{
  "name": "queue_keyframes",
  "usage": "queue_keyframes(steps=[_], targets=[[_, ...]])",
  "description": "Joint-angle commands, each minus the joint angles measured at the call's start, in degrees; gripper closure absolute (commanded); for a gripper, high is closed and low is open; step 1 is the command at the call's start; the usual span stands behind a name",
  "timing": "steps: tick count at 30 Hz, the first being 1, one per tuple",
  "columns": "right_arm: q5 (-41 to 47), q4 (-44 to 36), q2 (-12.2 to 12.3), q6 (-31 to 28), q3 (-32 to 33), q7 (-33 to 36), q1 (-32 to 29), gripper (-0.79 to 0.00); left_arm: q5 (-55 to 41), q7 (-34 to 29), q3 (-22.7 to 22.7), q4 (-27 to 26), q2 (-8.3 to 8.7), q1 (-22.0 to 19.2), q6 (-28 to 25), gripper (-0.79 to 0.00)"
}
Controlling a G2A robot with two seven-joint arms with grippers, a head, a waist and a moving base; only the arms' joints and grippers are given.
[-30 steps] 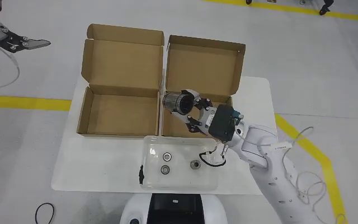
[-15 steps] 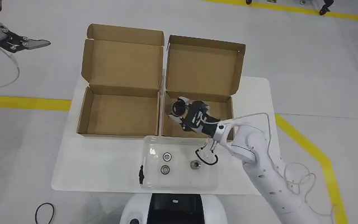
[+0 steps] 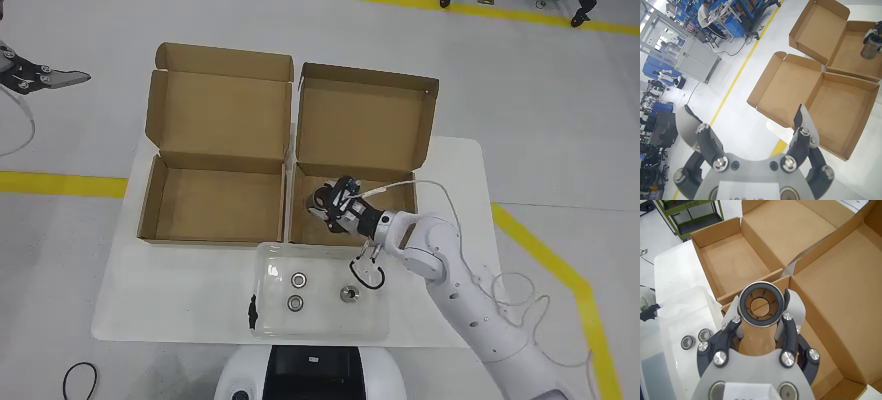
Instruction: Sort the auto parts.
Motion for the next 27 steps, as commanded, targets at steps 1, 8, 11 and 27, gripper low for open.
queue_keyframes(steps=[1,8,11,27], targets=[[0.57,1.21,-0.23,0.56,-0.56,0.99,0.76,0.000,0.00,0.00,0.00,0.00,0.00,0.00,0.00,-0.785],[2.59,5.44,-1.47,2.74,-3.72,5.22,4.37,0.000,0.00,0.00,0.00,0.00,0.00,0.00,0.00,-0.785],[3.41,7.26,-2.10,3.84,-5.11,7.23,6.14,0.000,0.00,0.00,0.00,0.00,0.00,0.00,0.00,-0.785],[5.73,17.31,-4.91,7.43,-10.10,10.12,11.50,0.000,0.00,0.00,0.00,0.00,0.00,0.00,0.00,-0.785]])
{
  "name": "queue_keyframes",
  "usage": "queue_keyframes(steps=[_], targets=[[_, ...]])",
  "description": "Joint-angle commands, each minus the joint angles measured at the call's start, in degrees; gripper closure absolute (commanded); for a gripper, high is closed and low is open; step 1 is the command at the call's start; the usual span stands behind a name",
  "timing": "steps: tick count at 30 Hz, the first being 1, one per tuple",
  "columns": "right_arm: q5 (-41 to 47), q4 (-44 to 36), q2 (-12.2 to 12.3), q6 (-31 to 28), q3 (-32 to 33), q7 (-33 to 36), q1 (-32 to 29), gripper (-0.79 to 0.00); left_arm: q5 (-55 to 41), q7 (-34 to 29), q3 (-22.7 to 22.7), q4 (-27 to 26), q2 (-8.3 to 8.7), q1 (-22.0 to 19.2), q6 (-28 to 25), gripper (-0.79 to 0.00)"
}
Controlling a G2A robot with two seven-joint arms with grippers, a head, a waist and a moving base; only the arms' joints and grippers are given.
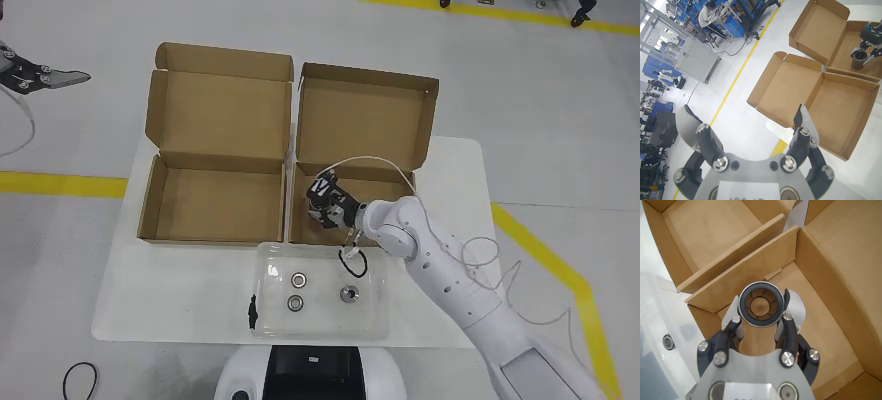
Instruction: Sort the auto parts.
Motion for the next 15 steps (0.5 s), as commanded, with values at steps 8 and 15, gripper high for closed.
queue_keyframes(steps=[8,15], targets=[[-0.59,1.99,-0.59,1.28,-0.50,-0.45,0.22,-0.228,0.00,0.00,0.00,0.00,0.00,0.00,0.00,-0.785],[-0.80,2.41,-0.84,1.11,-0.51,-0.90,-0.13,-0.317,0.00,0.00,0.00,0.00,0.00,0.00,0.00,-0.785]])
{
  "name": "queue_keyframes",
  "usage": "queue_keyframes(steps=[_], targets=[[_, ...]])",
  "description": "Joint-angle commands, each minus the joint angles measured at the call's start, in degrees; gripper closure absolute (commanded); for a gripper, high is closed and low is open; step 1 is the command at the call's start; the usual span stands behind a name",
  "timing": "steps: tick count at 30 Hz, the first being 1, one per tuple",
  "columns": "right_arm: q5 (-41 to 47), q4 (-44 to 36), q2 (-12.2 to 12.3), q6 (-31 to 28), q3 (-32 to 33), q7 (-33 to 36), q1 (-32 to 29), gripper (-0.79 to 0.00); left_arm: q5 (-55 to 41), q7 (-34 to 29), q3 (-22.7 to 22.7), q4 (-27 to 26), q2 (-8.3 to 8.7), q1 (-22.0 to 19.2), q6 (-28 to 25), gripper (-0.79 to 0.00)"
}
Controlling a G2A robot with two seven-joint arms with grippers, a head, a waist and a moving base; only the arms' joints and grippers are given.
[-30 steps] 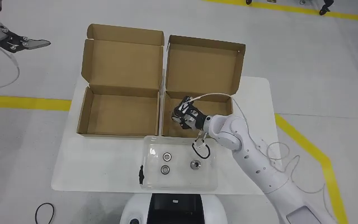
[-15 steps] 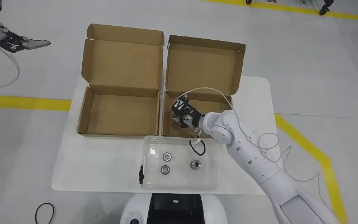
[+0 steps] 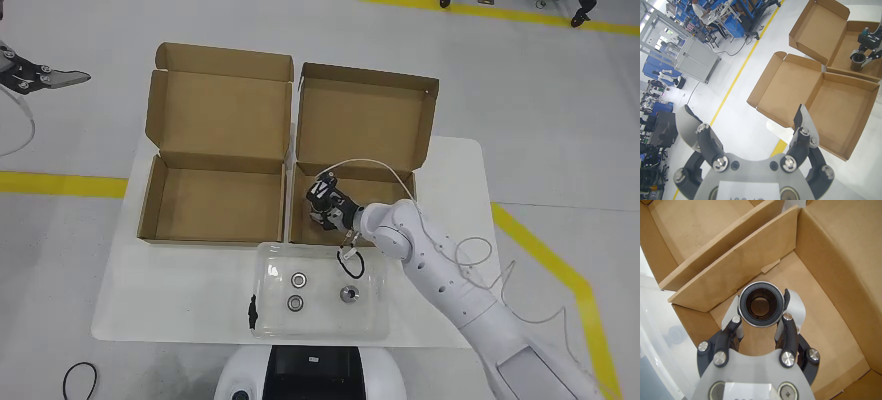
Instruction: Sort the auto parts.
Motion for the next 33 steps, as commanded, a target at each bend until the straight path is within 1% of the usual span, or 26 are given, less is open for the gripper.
queue_keyframes(steps=[1,2,5,10,15,20,21,22,33], targets=[[0.03,-0.03,0.00,-0.12,0.17,-0.17,-0.18,-0.348,0.00,0.00,0.00,0.00,0.00,0.00,0.00,-0.785],[0.13,-0.09,0.02,-0.31,0.29,-0.23,-0.36,-0.366,0.00,0.00,0.00,0.00,0.00,0.00,0.00,-0.785],[0.21,-0.45,0.14,-1.01,0.68,-0.15,-0.85,-0.385,0.00,0.00,0.00,0.00,0.00,0.00,0.00,-0.785],[0.01,-1.40,0.41,-1.70,1.50,0.07,-1.68,-0.397,0.00,0.00,0.00,0.00,0.00,0.00,0.00,-0.785],[-0.83,-4.83,1.08,-2.19,3.23,0.23,-3.16,-0.406,0.00,0.00,0.00,0.00,0.00,0.00,0.00,-0.785],[-2.68,-10.71,2.22,-2.88,5.66,1.32,-5.95,-0.471,0.00,0.00,0.00,0.00,0.00,0.00,0.00,-0.785],[-3.16,-12.07,2.48,-3.15,6.16,1.47,-6.70,-0.474,0.00,0.00,0.00,0.00,0.00,0.00,0.00,-0.785],[-3.57,-13.48,2.73,-3.44,6.68,1.55,-7.48,-0.496,0.00,0.00,0.00,0.00,0.00,0.00,0.00,-0.785],[-6.59,-28.23,5.06,-9.47,11.01,2.74,-14.45,-0.505,0.00,0.00,0.00,0.00,0.00,0.00,0.00,-0.785]])
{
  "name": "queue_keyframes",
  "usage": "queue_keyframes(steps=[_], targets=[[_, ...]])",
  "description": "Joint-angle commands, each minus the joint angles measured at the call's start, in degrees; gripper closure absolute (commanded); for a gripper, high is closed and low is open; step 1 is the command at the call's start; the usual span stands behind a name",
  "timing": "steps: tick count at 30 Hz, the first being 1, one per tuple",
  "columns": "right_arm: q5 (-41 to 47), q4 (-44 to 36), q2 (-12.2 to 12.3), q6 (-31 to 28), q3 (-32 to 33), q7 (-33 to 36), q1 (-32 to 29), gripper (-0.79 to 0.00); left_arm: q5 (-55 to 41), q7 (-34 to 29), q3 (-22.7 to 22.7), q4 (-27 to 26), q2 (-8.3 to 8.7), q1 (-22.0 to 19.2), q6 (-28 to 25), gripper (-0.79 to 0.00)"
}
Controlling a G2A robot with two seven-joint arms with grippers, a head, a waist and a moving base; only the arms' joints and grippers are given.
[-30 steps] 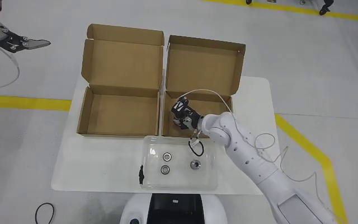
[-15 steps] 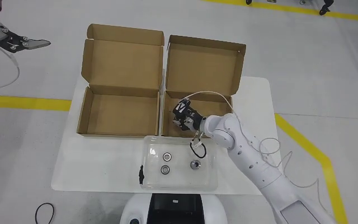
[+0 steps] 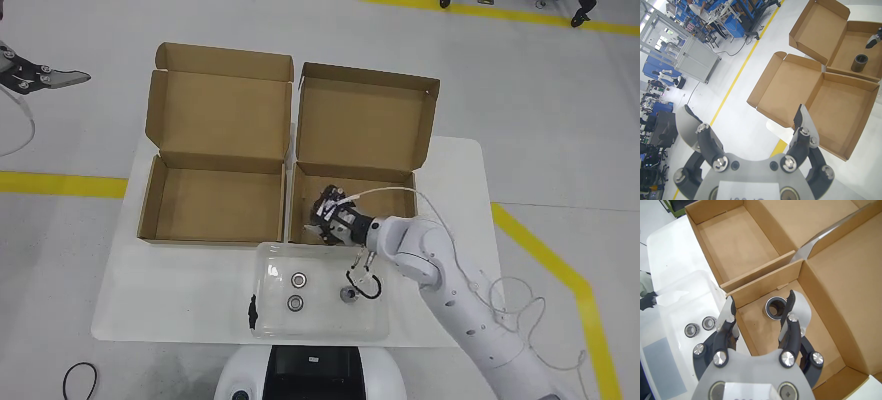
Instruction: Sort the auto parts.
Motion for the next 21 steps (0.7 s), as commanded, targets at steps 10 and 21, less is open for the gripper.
queue_keyframes(steps=[10,21], targets=[[-3.27,-9.92,2.32,-10.64,2.62,-0.35,-7.39,-0.536,0.00,0.00,0.00,0.00,0.00,0.00,0.00,-0.785],[-9.04,-17.09,5.19,-17.52,7.07,-0.71,-18.23,-0.582,0.00,0.00,0.00,0.00,0.00,0.00,0.00,-0.785]])
